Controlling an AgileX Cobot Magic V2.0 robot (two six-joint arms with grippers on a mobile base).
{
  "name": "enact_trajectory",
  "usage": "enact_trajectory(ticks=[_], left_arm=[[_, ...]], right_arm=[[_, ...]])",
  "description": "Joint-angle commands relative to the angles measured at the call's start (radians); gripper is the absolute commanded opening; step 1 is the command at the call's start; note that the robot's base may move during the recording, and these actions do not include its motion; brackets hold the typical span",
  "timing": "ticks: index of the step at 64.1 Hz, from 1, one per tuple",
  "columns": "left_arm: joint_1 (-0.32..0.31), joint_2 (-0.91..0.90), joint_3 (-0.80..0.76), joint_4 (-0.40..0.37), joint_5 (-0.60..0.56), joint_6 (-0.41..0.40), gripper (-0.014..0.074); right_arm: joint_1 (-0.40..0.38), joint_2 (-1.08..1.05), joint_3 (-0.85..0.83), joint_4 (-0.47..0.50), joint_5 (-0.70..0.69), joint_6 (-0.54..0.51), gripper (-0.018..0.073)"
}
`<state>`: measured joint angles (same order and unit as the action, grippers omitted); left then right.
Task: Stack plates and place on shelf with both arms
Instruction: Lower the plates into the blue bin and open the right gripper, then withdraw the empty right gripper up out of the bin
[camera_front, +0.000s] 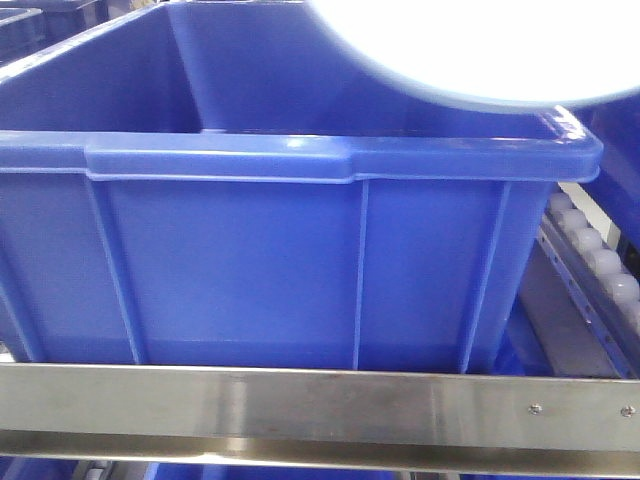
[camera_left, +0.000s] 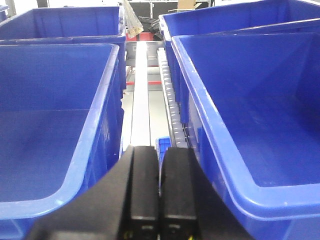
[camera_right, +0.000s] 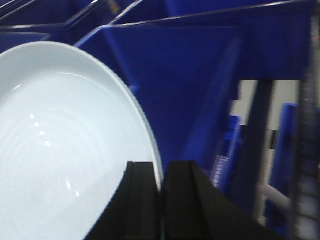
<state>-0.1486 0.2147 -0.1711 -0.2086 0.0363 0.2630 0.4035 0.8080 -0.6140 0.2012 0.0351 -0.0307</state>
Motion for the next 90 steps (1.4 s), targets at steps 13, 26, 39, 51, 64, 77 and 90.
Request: enact_trajectory(ticks=[13,26,39,51,64,77,90], left_arm=[[-0.001,0.011,-0.031,-0.001,-0.081,-0.002,0.0080],[-0.001,0.011,-0.031,-0.001,-0.081,-0.002,0.0080],[-0.001,0.011,-0.031,-0.001,-0.081,-0.002,0.0080],[-0.001,0.011,-0.031,-0.001,-0.081,-0.002,0.0080],[-0.001,0.011,-0.031,-0.001,-0.081,-0.002,0.0080],[-0.001,0.011,-0.031,-0.001,-0.081,-0.002,0.0080],[-0.001,0.011,-0.031,-0.001,-0.081,-0.002,0.0080]], right_arm=[[0.085,0.351,-0.245,0.009,-0.276,-0.002,0.0046],[0.086,0.506,-0.369,0.009,-0.276,-0.002,0.0050],[0.086,0.550,-0.389,0.010,-0.288,0.007,0.0077],[0.086,0.560,-0.389,0.011,-0.311,0.025,0.0314],[0.086,0.560,-0.389,0.011,-0.317,0.025,0.0405],[0.086,0.560,-0.389,0.011,-0.317,0.025,0.0405],[0.060,0.518,-0.376,0.002,-0.302,0.021,0.0273]])
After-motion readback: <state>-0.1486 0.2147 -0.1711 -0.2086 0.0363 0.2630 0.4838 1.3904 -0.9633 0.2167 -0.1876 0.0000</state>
